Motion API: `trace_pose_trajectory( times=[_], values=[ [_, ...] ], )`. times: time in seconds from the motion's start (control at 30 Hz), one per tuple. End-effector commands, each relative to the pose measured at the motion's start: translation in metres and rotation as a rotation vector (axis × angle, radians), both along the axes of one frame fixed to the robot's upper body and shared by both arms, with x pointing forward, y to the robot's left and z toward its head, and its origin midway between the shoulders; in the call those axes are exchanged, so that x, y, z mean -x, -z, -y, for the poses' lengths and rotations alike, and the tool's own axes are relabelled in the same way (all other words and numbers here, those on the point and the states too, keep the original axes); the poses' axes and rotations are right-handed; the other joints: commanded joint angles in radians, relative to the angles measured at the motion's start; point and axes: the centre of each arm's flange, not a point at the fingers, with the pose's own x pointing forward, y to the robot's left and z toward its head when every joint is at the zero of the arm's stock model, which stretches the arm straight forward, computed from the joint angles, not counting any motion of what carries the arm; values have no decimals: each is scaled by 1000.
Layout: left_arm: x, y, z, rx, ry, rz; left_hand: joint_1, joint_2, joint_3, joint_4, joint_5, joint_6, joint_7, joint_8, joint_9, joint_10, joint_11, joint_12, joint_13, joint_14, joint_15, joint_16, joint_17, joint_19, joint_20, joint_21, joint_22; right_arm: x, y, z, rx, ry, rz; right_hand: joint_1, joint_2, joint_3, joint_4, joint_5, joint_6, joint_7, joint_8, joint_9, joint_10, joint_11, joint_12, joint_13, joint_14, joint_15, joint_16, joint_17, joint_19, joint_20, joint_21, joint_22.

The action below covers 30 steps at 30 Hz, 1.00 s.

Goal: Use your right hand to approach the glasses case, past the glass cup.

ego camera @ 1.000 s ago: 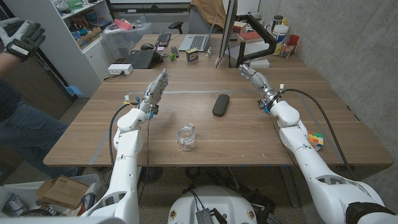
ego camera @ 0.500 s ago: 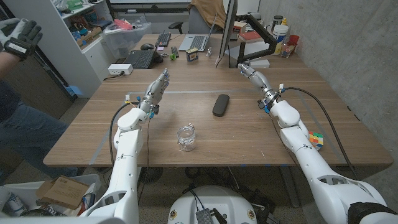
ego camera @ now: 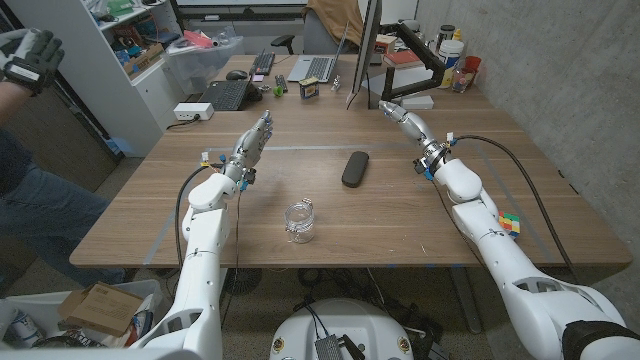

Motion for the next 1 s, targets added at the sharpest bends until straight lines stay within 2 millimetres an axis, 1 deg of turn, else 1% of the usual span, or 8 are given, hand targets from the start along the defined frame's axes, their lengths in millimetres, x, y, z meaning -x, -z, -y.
trace_pose_trajectory(
  times=[0.03,0.1,0.2,0.3,0.47,0.77,0.83,1.0],
  values=[
    [0,0,0,-5,1,-6,2,10,-5,1,-2,7,6,-1,1,-3,7,0,6,2,5,2,2,-12,-37,-1,3,2,-3,-5,59,13,32,12,-3,2,-10,8,-6,-15,-2,5,3,-11,4,4,7,-5,0,3,1,-12,0,3],
    [-1,0,1,-7,3,-9,2,10,-6,1,-2,7,6,-1,1,-3,7,0,6,2,4,2,2,-13,-36,-1,3,3,-4,-6,72,21,39,17,-3,3,-13,10,-7,-24,-2,6,0,-20,3,4,7,-3,-1,3,1,-12,0,2],
    [-2,0,2,-10,6,-11,2,11,-6,1,-2,10,8,-1,1,-2,11,0,6,3,5,2,2,-12,-37,-1,3,4,-4,-6,78,26,46,30,-6,4,-24,16,-21,-53,-5,6,-11,-79,-2,4,18,40,1,2,3,18,1,2],
    [-3,0,2,-12,10,-14,2,11,-7,1,-3,11,8,0,2,0,11,1,6,2,6,2,2,-12,-37,-1,3,4,-5,-7,82,31,57,32,-6,4,-26,19,-34,-62,-8,6,-23,-83,-6,4,21,61,1,3,6,35,2,2],
    [-5,1,2,-10,10,-17,2,12,-8,1,-3,17,10,1,2,-2,9,0,6,2,8,2,2,-12,-36,-1,3,5,-6,-8,100,28,68,35,-5,4,-28,20,-42,-68,-9,7,-35,-91,-11,4,27,69,2,3,14,54,4,2],
    [-5,2,1,-5,9,-15,2,13,-9,0,-3,26,14,3,2,0,10,0,6,2,10,2,2,-13,-33,-1,3,7,-7,-15,155,40,97,37,-5,4,-30,21,-44,-77,-8,7,-38,-91,-10,4,33,80,4,3,20,68,6,2],
    [-5,2,1,-4,7,-14,2,13,-9,0,-3,27,13,3,2,-1,9,0,6,3,10,2,2,-14,-33,-1,3,7,-8,-16,166,41,102,40,-5,4,-31,22,-42,-83,-6,7,-36,-106,-9,4,36,84,4,3,23,71,6,2],
    [-4,1,0,-1,6,-10,2,14,-10,0,-3,28,13,3,2,0,19,0,6,2,10,2,2,-14,-32,-1,3,8,-10,-18,184,46,120,42,-4,5,-33,23,-39,-92,-4,7,-35,-114,-8,4,39,87,4,3,29,77,8,2]
  ],
)
